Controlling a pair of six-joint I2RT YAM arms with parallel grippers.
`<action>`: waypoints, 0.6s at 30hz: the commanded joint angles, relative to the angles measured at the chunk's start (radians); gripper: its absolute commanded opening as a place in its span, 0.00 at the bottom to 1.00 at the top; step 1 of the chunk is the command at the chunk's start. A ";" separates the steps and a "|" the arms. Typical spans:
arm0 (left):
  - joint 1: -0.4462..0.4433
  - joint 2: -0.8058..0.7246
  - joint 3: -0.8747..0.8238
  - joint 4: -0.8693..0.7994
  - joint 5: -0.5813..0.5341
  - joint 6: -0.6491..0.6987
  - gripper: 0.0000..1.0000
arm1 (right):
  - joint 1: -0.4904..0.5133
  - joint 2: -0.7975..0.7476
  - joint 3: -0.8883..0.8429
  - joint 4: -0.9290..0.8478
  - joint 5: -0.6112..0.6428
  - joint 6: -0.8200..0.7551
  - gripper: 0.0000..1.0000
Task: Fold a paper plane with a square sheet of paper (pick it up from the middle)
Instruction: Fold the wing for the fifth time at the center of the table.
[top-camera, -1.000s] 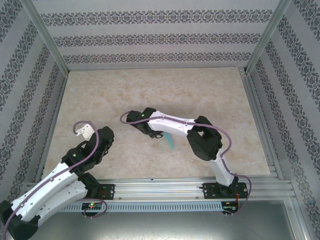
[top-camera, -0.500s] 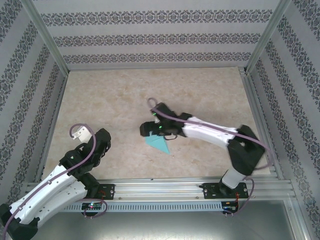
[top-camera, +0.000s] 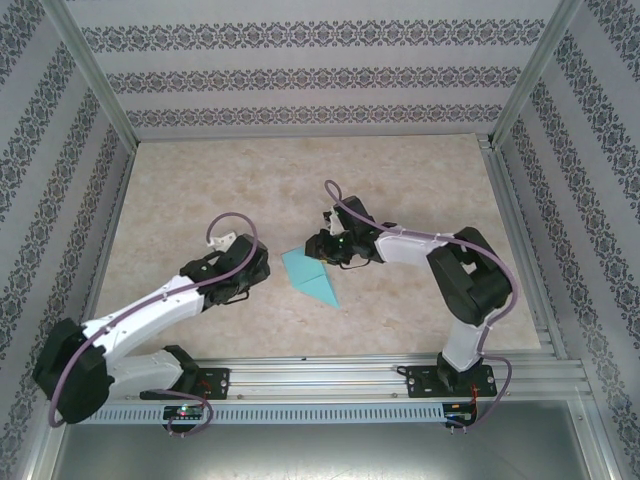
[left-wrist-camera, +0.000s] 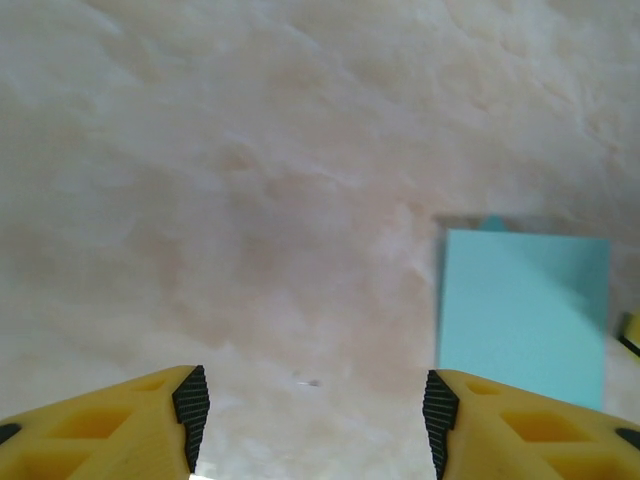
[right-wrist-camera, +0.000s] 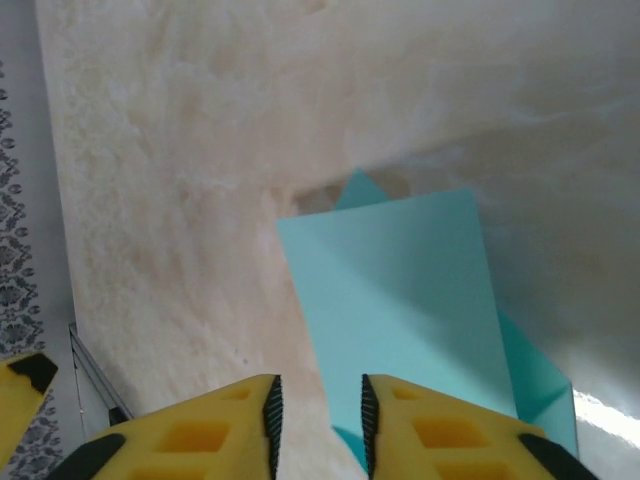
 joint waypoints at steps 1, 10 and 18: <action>0.013 0.055 0.050 0.051 0.101 0.060 0.62 | -0.002 0.056 0.047 0.014 -0.011 0.017 0.25; 0.012 0.139 0.079 0.065 0.179 0.086 0.63 | -0.031 0.088 -0.085 0.130 0.105 0.138 0.19; 0.013 0.201 0.107 0.088 0.229 0.091 0.64 | -0.012 -0.004 -0.365 0.372 0.350 0.448 0.20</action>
